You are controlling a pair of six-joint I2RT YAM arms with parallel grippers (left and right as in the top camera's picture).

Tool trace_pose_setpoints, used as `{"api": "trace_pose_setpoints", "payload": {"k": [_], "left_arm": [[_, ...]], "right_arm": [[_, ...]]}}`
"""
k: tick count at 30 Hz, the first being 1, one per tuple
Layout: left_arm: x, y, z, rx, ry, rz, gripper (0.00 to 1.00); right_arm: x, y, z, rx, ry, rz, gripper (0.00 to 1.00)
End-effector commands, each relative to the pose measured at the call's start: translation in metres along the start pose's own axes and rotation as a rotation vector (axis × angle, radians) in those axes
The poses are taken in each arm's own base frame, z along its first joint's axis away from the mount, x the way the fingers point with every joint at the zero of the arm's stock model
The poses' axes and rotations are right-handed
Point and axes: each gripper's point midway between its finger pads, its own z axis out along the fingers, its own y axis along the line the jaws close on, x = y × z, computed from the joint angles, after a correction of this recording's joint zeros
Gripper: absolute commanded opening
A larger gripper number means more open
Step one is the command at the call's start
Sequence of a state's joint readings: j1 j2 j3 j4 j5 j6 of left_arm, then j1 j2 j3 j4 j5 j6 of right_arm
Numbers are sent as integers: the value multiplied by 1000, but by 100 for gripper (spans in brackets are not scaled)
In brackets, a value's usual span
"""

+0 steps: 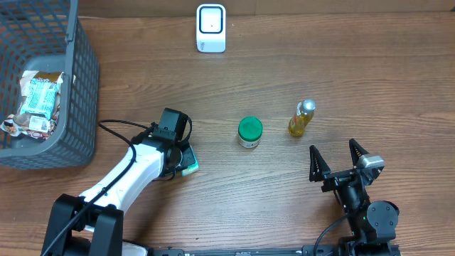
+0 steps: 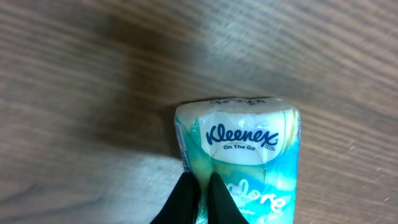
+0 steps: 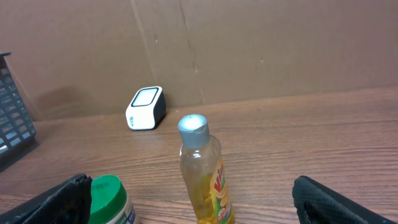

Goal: Scan the item barcode

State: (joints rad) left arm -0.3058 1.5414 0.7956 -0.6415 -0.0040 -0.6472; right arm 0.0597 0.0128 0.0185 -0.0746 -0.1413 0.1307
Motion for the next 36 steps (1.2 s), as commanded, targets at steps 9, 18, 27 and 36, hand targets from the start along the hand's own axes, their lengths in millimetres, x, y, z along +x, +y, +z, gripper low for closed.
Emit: {"api": "trace_pose_setpoints", "payload": {"k": [9, 18, 27, 36], "left_arm": [[-48, -7, -67, -128, -88, 130, 4], [-46, 24, -72, -421, -120, 248, 4], [-50, 23, -43, -687, -165, 428, 4], [-47, 0, -37, -844, -276, 622, 4]], "right_arm": [[2, -1, 0, 3, -4, -1, 100], [2, -1, 0, 3, -4, -1, 100], [2, -1, 0, 3, -4, -1, 100], [2, -1, 0, 3, -4, -1, 100]]}}
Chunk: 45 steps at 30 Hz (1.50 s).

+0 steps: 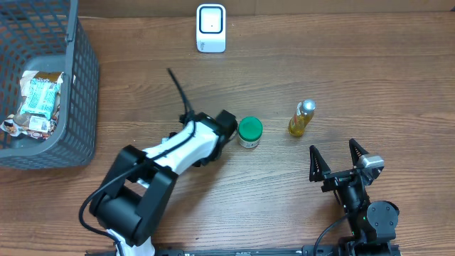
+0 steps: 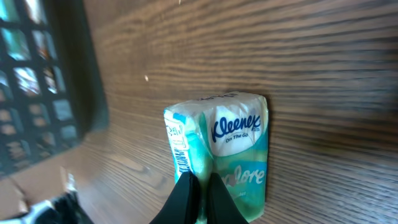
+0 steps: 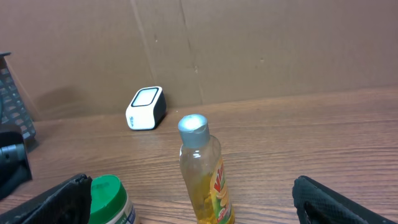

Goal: Scan the item barcode

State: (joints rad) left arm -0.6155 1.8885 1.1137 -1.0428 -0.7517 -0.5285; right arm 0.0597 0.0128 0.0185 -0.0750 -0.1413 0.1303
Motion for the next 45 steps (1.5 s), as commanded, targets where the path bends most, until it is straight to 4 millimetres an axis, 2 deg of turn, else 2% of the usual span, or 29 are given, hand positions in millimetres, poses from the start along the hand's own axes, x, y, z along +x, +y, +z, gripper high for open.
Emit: {"api": "trace_pose_setpoints", "payload": {"k": [1, 5, 9, 20, 25, 31, 35, 37, 38, 41, 43, 45], "left_arm": [[-17, 5, -13, -86, -102, 25, 4], [-17, -2, -19, -64, -111, 25, 5], [-12, -15, -18, 12, -77, 17, 11], [-12, -26, -18, 69, -65, 2, 8], [-14, -30, -21, 97, -62, -7, 16], [-27, -30, -40, 160, -51, -23, 22], [-36, -22, -53, 163, -53, -56, 33], [-36, -15, -56, 160, -34, -85, 49], [-33, -9, -59, 175, 10, -106, 61], [-26, -8, -60, 260, 107, -108, 78], [-20, -11, -56, 335, 167, -72, 84], [-15, -14, -51, 406, 212, -40, 86]], "right_arm": [[2, -1, 0, 3, -5, 0, 100], [2, -1, 0, 3, -5, 0, 100], [2, -1, 0, 3, -5, 0, 100], [2, -1, 0, 3, -5, 0, 100], [2, -1, 0, 3, -5, 0, 100], [2, -1, 0, 3, -5, 0, 100], [2, -1, 0, 3, -5, -1, 100], [2, -1, 0, 3, -5, 0, 100], [2, -1, 0, 3, -5, 0, 100], [2, -1, 0, 3, -5, 0, 100], [2, -1, 0, 3, -5, 0, 100], [2, -1, 0, 3, -5, 0, 100]]}}
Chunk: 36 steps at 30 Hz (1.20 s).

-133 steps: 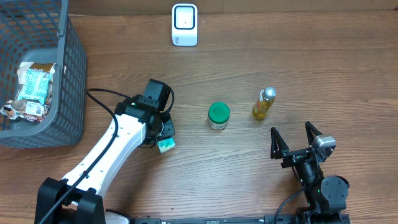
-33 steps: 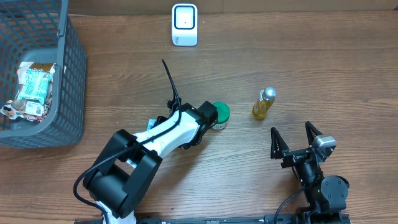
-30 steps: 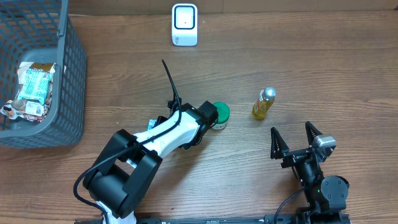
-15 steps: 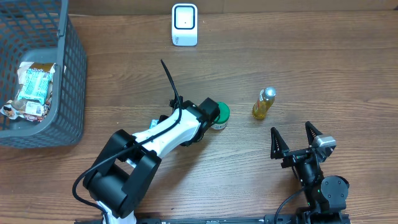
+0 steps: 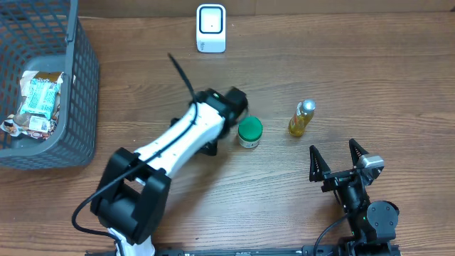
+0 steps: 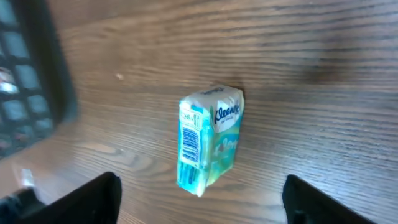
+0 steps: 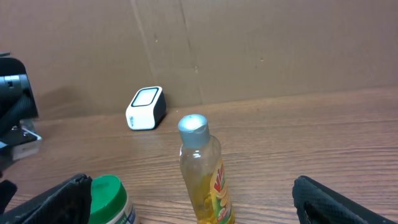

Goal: Scan the item barcode

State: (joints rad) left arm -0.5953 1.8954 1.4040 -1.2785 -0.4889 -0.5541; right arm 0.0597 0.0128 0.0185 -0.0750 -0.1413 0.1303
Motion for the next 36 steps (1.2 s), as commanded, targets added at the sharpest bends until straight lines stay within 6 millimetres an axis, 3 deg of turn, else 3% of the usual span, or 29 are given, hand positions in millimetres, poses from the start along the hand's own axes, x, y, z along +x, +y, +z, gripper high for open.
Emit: {"api": "trace_pose_setpoints", "payload": {"k": [1, 9, 19, 24, 26, 31, 36], "left_arm": [[9, -9, 8, 191, 129, 39, 86], [7, -2, 23, 373, 207, 55, 85], [30, -15, 58, 369, 243, 23, 82], [29, -23, 71, 373, 222, -46, 69], [25, -25, 72, 378, 208, -71, 56], [18, -36, 68, 440, 192, -83, 35], [11, -52, 60, 536, 180, -112, 29]], "right_arm": [[2, -1, 0, 3, -5, -1, 100], [2, -1, 0, 3, -5, 0, 100], [2, -1, 0, 3, -5, 0, 100], [2, -1, 0, 3, -5, 0, 100], [2, -1, 0, 3, -5, 0, 100], [2, -1, 0, 3, -5, 0, 100], [2, -1, 0, 3, -5, 0, 100]]}}
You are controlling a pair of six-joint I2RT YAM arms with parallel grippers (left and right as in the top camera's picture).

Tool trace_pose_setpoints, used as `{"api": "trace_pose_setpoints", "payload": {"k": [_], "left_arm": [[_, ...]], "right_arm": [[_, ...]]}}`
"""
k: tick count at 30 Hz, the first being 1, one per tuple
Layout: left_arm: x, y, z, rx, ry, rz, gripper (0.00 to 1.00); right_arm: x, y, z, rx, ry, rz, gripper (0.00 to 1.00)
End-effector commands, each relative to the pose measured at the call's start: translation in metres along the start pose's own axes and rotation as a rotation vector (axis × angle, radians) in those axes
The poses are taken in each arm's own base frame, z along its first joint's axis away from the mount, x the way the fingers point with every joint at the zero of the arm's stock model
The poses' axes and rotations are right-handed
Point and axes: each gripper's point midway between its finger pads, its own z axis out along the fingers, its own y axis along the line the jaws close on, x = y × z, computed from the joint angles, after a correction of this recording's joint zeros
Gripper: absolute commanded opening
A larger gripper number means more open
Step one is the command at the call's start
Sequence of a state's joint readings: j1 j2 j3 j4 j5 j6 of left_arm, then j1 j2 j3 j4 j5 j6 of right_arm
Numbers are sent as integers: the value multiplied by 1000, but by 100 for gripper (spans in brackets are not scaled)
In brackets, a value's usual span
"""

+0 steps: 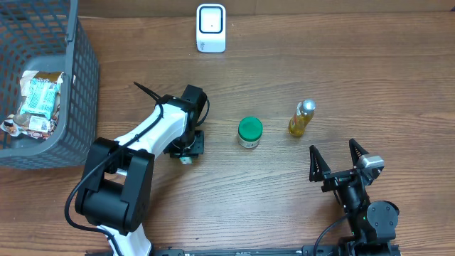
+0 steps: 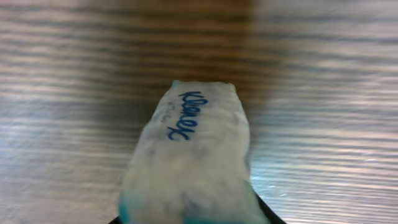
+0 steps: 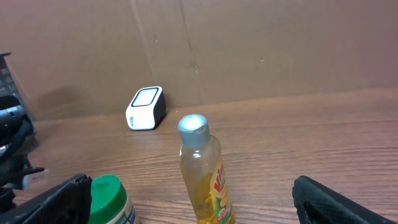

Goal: Scan the item barcode

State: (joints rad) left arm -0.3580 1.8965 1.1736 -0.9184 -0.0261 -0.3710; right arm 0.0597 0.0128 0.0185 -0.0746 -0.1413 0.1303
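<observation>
The Kleenex tissue pack (image 2: 189, 155) fills the lower middle of the left wrist view, narrow side up. My left gripper (image 1: 188, 146) is down over it, left of the table's middle. Only black finger edges (image 2: 266, 217) show, tight against the pack's sides, so it looks shut on the pack. In the overhead view only a teal corner of the pack (image 1: 185, 159) shows. The white barcode scanner (image 1: 211, 28) stands at the far edge, also in the right wrist view (image 3: 146, 107). My right gripper (image 1: 340, 167) rests open at the near right, holding nothing.
A green-lidded jar (image 1: 249, 131) and a yellow bottle (image 1: 301, 119) stand mid-table, between the pack and my right gripper. A grey wire basket (image 1: 79, 78) with a snack packet (image 1: 39, 96) in it sits at the far left.
My left gripper was open and raised, with the pack on its edge on the table below. Now it is further left and low, its fingers against the pack's sides. The right arm has not moved.
My left gripper first held the pack flat, left of the middle. Then it held it closer to the green-lidded jar. Then it was open above the pack, which stood on edge with its barcode showing. Now it is down on the pack again.
</observation>
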Motion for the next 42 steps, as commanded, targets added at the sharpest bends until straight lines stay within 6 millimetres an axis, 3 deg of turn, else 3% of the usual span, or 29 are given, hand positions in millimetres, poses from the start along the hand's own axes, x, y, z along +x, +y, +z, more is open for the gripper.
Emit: {"api": "trace_pose_setpoints", "payload": {"k": [1, 7, 18, 26, 32, 36, 42], "left_arm": [[0, -16, -1, 79, 8, -39, 28], [-7, -38, -6, 102, -41, -108, 26], [-23, -100, -21, 194, -178, -69, 28], [-22, -120, -24, 210, -221, -67, 31], [-19, -122, -24, 209, -216, -57, 47], [-18, -122, -24, 205, -211, -57, 69], [-24, -115, -47, 170, -205, -25, 72]], "right_arm": [[2, -1, 0, 3, -4, 0, 100], [2, -1, 0, 3, -4, 0, 100], [2, -1, 0, 3, -4, 0, 100], [2, -1, 0, 3, -4, 0, 100], [2, -1, 0, 3, -4, 0, 100], [2, -1, 0, 3, -4, 0, 100], [2, -1, 0, 3, -4, 0, 100]]}}
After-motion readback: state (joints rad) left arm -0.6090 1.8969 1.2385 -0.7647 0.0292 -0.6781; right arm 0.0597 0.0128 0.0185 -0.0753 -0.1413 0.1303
